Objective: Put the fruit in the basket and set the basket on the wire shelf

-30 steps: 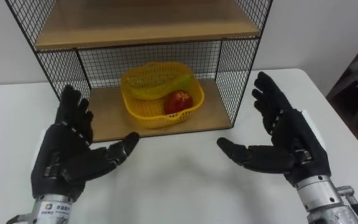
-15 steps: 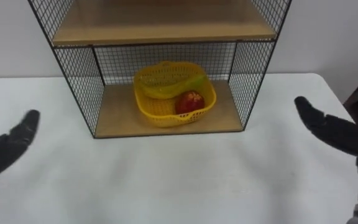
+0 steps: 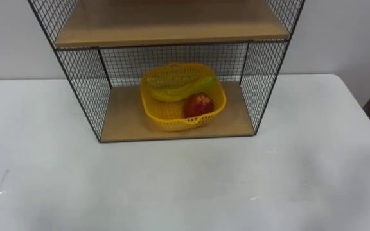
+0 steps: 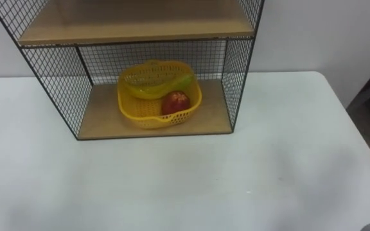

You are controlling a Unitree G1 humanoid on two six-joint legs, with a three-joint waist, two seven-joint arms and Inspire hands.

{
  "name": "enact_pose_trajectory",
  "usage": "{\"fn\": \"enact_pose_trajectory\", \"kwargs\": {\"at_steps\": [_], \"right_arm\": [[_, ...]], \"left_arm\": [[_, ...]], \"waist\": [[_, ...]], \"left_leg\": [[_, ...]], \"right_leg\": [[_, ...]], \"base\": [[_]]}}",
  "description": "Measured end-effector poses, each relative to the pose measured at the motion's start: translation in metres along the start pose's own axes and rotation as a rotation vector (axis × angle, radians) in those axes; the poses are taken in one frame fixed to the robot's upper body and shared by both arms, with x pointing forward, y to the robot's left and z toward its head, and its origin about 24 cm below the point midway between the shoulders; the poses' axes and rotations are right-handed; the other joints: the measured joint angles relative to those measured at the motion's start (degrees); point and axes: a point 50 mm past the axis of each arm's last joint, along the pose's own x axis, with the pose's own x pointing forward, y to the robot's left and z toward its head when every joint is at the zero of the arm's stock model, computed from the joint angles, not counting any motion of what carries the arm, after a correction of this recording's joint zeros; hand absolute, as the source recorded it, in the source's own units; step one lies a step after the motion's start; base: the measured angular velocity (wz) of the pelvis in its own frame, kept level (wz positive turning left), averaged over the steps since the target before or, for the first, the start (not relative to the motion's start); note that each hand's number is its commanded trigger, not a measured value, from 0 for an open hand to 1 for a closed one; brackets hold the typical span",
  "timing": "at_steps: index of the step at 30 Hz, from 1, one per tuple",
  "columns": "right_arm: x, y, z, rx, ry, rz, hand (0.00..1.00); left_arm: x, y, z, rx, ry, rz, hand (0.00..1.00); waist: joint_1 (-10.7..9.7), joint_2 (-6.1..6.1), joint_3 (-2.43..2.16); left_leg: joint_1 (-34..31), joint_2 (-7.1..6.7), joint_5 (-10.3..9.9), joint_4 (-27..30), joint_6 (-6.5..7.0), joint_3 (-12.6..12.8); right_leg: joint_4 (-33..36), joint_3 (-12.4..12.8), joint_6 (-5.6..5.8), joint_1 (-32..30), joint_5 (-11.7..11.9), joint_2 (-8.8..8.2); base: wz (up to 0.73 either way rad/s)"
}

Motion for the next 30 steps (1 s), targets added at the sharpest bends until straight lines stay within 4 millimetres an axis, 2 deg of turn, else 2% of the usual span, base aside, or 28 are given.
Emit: {"fn": "enact_pose_trajectory", "kwargs": {"at_steps": [4,7,9,13,15,18,20,21,24,27,30], "right_arm": [[-0.002,-0.028,-0.024,-0.099,0.105,-0.136,0.00],[-0.010,-0.054,-0.046,-0.236,0.224,-0.219,0.00],[-0.019,-0.074,-0.063,-0.329,0.307,-0.286,0.00],[-0.031,-0.099,-0.086,-0.421,0.445,-0.404,0.00],[-0.047,-0.119,-0.103,-0.454,0.574,-0.507,0.00],[-0.071,-0.141,-0.122,-0.486,0.746,-0.657,0.00],[-0.084,-0.155,-0.126,-0.504,0.817,-0.744,0.00],[-0.089,-0.161,-0.128,-0.497,0.850,-0.791,0.00],[-0.103,-0.172,-0.131,-0.524,0.909,-0.851,0.00],[-0.113,-0.175,-0.134,-0.531,0.952,-0.887,0.00],[-0.123,-0.179,-0.138,-0.543,1.000,-0.934,0.00]], "left_arm": [[0.006,0.027,-0.016,0.096,0.071,0.134,0.00],[0.001,0.055,-0.044,0.262,0.188,0.220,0.00],[-0.008,0.079,-0.066,0.398,0.291,0.282,0.00],[-0.030,0.112,-0.095,0.564,0.468,0.352,0.00],[-0.050,0.127,-0.111,0.637,0.594,0.372,0.00],[-0.071,0.149,-0.123,0.678,0.735,0.466,0.00],[-0.073,0.154,-0.123,0.660,0.743,0.503,0.00],[-0.072,0.155,-0.122,0.656,0.739,0.516,0.00],[-0.072,0.161,-0.122,0.669,0.738,0.548,0.00],[-0.076,0.162,-0.125,0.672,0.745,0.559,0.00],[-0.078,0.164,-0.126,0.661,0.758,0.577,0.00]], "waist": [[0.14,0.44,-0.21],[0.32,0.83,-0.33],[-0.19,1.18,-0.24],[-0.35,0.94,-0.17],[-0.70,0.58,-0.18],[-1.52,0.03,-0.20],[-1.50,-0.10,-0.24],[-1.61,-0.32,-0.42],[-1.77,-0.13,-0.42],[-1.71,-0.12,-0.42],[-1.73,-0.05,-0.68]], "left_leg": [[0.07,0.02,0.00,-0.11,0.00,0.02],[0.09,0.00,0.05,-0.33,-0.02,0.27],[0.06,0.00,0.10,-0.33,-0.09,0.28],[0.06,-0.14,0.19,-0.42,-0.37,0.76],[0.00,-0.22,0.25,-0.37,-0.42,0.57],[-0.51,-0.18,0.40,-0.47,-0.49,0.57],[-0.66,-0.18,0.71,-0.96,-0.35,0.67],[-0.73,-0.11,0.71,-0.98,-0.36,0.87],[-0.15,0.03,0.69,-1.33,-0.50,1.45],[0.15,0.07,0.75,-1.53,-0.58,1.49],[0.26,0.08,0.71,-1.45,-0.61,1.46]], "right_leg": [[0.04,0.14,0.00,-0.03,0.00,-0.02],[0.03,0.61,0.00,0.01,0.00,-0.04],[-0.01,0.93,-0.02,0.00,-0.02,-0.03],[-0.18,1.75,-0.43,-0.25,-0.66,-0.18],[-0.10,1.48,-0.43,-0.29,-1.07,-0.60],[0.05,1.65,-0.49,-1.02,-1.19,-0.54],[0.07,1.77,-0.53,-1.30,-1.18,-0.27],[0.08,1.97,-0.58,-1.45,-1.20,-0.22],[0.08,2.49,-0.78,-1.27,-1.35,-0.21],[0.12,2.64,-0.80,-1.07,-1.37,-0.16],[0.14,2.74,-0.80,-0.93,-1.48,-0.35]], "base": [[0.00],[-0.03],[0.00],[-0.03],[0.03],[0.02],[-0.03],[-0.07],[-0.11],[-0.02],[0.00]]}}
